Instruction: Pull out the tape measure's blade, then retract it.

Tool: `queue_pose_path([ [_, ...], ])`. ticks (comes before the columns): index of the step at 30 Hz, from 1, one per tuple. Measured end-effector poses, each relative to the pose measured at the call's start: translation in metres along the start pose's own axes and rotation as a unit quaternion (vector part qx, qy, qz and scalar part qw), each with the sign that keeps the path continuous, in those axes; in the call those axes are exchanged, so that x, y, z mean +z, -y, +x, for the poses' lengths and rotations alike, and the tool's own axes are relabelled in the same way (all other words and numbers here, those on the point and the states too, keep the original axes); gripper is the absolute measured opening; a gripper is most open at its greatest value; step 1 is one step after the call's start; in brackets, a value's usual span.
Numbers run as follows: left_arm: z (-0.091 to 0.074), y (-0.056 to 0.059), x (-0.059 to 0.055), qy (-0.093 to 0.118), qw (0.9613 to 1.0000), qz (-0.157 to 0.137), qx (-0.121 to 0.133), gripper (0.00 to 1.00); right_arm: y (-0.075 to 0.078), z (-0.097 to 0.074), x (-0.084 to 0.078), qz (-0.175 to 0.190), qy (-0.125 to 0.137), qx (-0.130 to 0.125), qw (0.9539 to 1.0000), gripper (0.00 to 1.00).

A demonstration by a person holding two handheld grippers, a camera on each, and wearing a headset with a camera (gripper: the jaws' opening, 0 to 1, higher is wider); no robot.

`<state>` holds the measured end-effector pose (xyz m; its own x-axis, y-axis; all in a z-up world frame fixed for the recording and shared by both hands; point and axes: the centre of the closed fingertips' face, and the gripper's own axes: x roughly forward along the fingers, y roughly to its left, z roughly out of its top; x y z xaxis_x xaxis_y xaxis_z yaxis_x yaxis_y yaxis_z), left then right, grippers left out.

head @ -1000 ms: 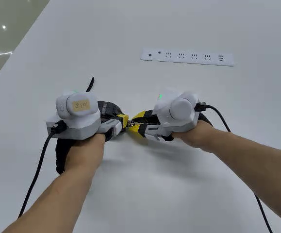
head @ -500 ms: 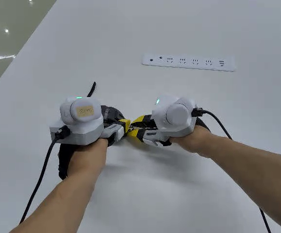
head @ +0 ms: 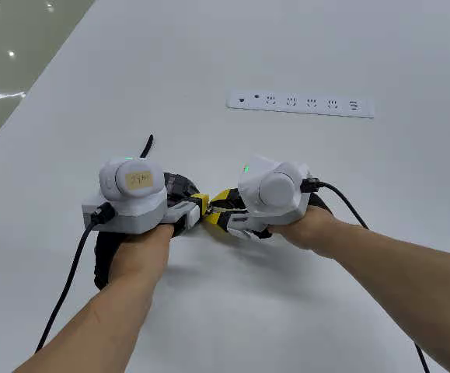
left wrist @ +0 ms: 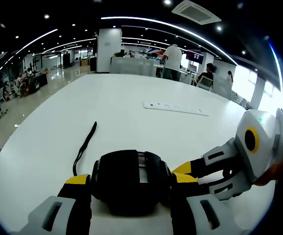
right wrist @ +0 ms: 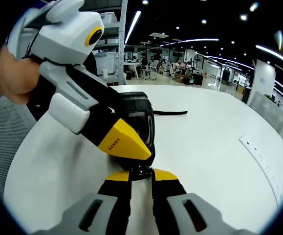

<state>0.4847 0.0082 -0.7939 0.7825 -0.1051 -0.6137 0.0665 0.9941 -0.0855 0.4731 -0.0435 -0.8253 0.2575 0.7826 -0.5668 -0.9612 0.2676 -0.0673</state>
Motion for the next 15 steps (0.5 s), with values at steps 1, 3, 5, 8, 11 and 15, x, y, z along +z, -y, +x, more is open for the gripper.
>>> queue_pose_path([
  [1, 0.0, 0.0, 0.0, 0.0, 1.0, 0.0, -0.001, 0.63, 0.0, 0.0, 0.0, 0.0, 0.0, -0.001, 1.0, 0.15],
  [3, 0.0, 0.0, 0.0, -0.002, 1.0, 0.002, -0.004, 0.63, 0.002, -0.002, 0.001, 0.003, 0.001, -0.005, 1.0, 0.16],
  [5, 0.001, 0.0, 0.0, -0.005, 1.0, 0.004, -0.007, 0.63, 0.002, -0.003, 0.001, 0.008, 0.004, -0.004, 1.0, 0.17],
  [8, 0.001, 0.0, 0.001, -0.006, 0.9999, 0.009, -0.01, 0.63, 0.003, -0.005, 0.002, 0.009, 0.006, -0.007, 0.9999, 0.19],
  [11, 0.002, 0.001, 0.002, -0.008, 0.9998, 0.015, -0.013, 0.63, 0.004, -0.007, 0.002, 0.012, 0.007, -0.008, 0.9999, 0.2],
  [15, 0.002, 0.001, 0.003, -0.01, 0.9994, 0.029, -0.015, 0.63, 0.005, -0.011, 0.002, 0.014, 0.006, -0.01, 0.9998, 0.21],
])
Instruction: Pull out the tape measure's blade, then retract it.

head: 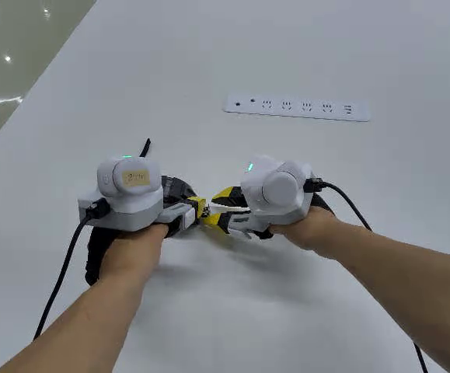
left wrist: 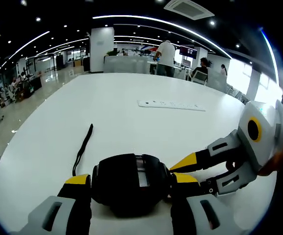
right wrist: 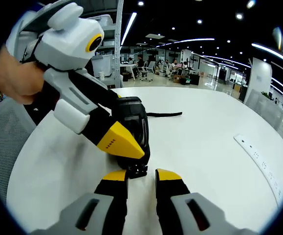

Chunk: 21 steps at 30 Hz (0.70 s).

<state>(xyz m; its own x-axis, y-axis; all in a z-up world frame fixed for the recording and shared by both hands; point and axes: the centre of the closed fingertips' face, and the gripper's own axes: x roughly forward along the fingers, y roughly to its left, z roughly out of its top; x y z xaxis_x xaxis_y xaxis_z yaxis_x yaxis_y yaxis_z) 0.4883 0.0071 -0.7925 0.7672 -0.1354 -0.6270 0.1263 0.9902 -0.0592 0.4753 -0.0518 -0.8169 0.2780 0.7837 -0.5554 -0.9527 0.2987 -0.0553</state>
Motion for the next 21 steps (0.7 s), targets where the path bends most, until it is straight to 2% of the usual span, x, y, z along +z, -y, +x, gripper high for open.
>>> queue_pose_path([
  [6, 0.0, 0.0, 0.0, -0.001, 1.0, 0.002, -0.001, 0.65, 0.0, -0.001, 0.0, 0.001, 0.0, -0.001, 1.0, 0.26],
  [11, -0.008, -0.005, 0.003, -0.005, 0.9999, 0.009, -0.011, 0.67, 0.005, -0.019, 0.001, 0.018, 0.001, -0.024, 0.9995, 0.31],
  [21, -0.015, 0.002, 0.004, -0.002, 0.9989, 0.022, -0.042, 0.74, 0.009, -0.043, -0.005, 0.044, 0.007, -0.051, 0.9977, 0.41],
])
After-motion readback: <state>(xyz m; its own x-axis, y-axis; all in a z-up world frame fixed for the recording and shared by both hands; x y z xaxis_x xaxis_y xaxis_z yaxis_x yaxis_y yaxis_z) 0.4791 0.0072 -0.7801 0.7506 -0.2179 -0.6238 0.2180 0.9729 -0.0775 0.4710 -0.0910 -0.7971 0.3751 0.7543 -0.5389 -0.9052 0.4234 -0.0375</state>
